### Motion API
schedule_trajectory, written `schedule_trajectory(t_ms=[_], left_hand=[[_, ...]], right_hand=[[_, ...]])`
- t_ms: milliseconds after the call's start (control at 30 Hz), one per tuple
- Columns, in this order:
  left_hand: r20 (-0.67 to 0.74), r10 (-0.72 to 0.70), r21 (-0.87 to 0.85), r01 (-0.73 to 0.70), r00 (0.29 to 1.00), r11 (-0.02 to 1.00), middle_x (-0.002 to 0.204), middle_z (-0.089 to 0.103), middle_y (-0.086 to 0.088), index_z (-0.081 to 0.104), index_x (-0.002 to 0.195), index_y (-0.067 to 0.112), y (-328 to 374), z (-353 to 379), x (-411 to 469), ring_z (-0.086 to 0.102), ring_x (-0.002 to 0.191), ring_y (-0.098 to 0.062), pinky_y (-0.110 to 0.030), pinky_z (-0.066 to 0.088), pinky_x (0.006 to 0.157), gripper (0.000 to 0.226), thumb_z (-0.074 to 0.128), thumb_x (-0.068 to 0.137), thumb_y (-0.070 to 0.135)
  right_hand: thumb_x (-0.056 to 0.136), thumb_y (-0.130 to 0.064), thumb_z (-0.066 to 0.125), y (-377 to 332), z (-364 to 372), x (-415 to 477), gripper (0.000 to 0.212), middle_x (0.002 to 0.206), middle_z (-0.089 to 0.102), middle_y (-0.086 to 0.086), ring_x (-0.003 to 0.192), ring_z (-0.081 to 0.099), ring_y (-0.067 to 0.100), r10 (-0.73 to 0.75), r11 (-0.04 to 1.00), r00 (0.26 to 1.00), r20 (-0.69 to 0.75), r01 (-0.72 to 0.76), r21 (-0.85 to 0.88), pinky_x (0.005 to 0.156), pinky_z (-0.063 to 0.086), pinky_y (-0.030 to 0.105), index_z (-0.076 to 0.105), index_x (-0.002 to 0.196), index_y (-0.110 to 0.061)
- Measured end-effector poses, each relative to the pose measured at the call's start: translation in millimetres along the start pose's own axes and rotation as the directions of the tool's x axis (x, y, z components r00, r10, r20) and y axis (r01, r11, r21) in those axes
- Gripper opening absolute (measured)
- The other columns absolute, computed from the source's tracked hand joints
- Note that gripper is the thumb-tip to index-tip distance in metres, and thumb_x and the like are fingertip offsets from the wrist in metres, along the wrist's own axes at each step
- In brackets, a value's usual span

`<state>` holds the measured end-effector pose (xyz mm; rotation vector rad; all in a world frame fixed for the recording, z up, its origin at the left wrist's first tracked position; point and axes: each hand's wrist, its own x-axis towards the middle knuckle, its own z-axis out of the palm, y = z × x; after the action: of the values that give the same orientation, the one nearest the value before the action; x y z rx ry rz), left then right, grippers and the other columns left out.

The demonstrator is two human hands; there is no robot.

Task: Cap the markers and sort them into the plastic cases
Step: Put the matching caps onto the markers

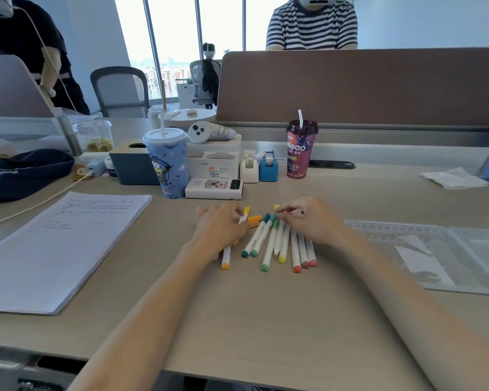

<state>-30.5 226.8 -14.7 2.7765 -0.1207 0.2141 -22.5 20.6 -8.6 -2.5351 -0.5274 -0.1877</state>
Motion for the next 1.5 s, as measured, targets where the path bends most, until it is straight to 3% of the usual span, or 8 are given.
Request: schedule_trajectory(t_ms=[200,467,600,733,833,1033,1267,1500], left_hand=[[-0.019,0.008,-0.016,-0.008,1.0,1.0,0.078,0.059,0.013,0.052,0.105,0.033,-7.2,-1.9,-2.1,0.057,0.084,-0.01,-0.028,0.025,0.081,0.018,0.049,0.092,0.045],[-0.103,0.053,-0.053,-0.058,0.993,0.997,0.078,0.058,0.014,0.056,0.104,0.033,-14.9,1.1,-2.9,0.05,0.08,-0.004,-0.027,0.021,0.084,0.013,0.047,0.096,0.038],[-0.116,0.116,-0.094,-0.128,0.986,0.987,0.076,0.054,0.016,0.058,0.102,0.033,-14.1,0.0,-4.0,0.052,0.084,-0.005,-0.027,0.024,0.086,0.013,0.047,0.096,0.033],[-0.074,0.349,-0.162,-0.357,0.934,0.92,0.091,0.057,0.019,0.064,0.104,0.035,1.3,2.1,-8.4,0.048,0.091,-0.002,-0.03,0.032,0.089,0.016,0.05,0.096,0.034],[0.016,0.479,-0.067,-0.477,0.877,0.876,0.096,0.051,0.02,0.065,0.107,0.038,14.2,8.5,-8.8,0.043,0.096,-0.001,-0.03,0.028,0.086,0.019,0.05,0.096,0.038],[0.122,0.534,0.095,-0.545,0.837,0.833,0.105,0.053,0.013,0.065,0.108,0.036,30.0,3.4,-1.0,0.044,0.109,-0.008,-0.033,0.029,0.088,0.019,0.051,0.095,0.04],[0.393,0.586,0.367,-0.705,0.709,0.607,0.113,0.058,0.006,0.056,0.117,0.035,56.1,-11.0,13.4,0.045,0.112,-0.015,-0.036,0.03,0.094,0.025,0.053,0.093,0.026],[0.385,0.737,0.496,-0.798,0.555,0.342,0.126,0.053,0.001,0.051,0.126,0.031,56.0,-6.3,24.3,0.043,0.115,-0.018,-0.031,0.03,0.092,0.035,0.055,0.094,0.018]], right_hand=[[0.093,-0.02,0.062,-2.4,-11.7,-16.7,0.019,0.118,0.063,-0.007,0.111,0.053,0.009,-0.094,0.987,0.979,0.182,0.116,-0.111,0.092,0.039,0.02,0.072,0.108,-0.023],[0.095,-0.011,0.056,-3.5,-9.5,-12.6,0.025,0.113,0.063,-0.007,0.106,0.052,0.011,-0.233,0.878,0.957,0.175,0.285,-0.386,0.089,0.045,0.028,0.069,0.111,-0.025],[0.095,-0.016,0.057,9.7,-15.9,-12.5,0.02,0.11,0.065,-0.004,0.101,0.055,0.012,-0.198,0.9,0.979,0.051,0.203,-0.385,0.089,0.045,0.027,0.069,0.11,-0.022],[0.095,-0.017,0.057,23.9,-20.1,-15.3,0.018,0.107,0.065,-0.005,0.099,0.055,0.011,-0.147,0.898,0.989,0.001,0.134,-0.419,0.087,0.044,0.025,0.069,0.107,-0.021],[0.094,-0.015,0.057,30.8,-18.3,-16.1,0.017,0.106,0.065,-0.005,0.099,0.055,0.012,-0.116,0.901,0.993,-0.018,0.097,-0.423,0.085,0.042,0.025,0.069,0.105,-0.022],[0.092,-0.013,0.058,34.8,-17.6,-17.3,0.018,0.103,0.067,-0.003,0.098,0.055,0.015,-0.106,0.909,0.994,-0.027,0.086,-0.408,0.084,0.044,0.028,0.07,0.102,-0.022],[0.094,-0.016,0.055,31.6,-16.1,-17.3,0.018,0.109,0.066,-0.001,0.1,0.055,0.016,-0.09,0.908,0.995,-0.031,0.069,-0.412,0.088,0.047,0.03,0.066,0.107,-0.021],[0.095,-0.017,0.055,34.8,-17.1,-18.3,0.019,0.108,0.066,-0.004,0.102,0.055,0.015,-0.087,0.919,0.992,-0.086,0.046,-0.392,0.086,0.046,0.029,0.067,0.108,-0.023]])
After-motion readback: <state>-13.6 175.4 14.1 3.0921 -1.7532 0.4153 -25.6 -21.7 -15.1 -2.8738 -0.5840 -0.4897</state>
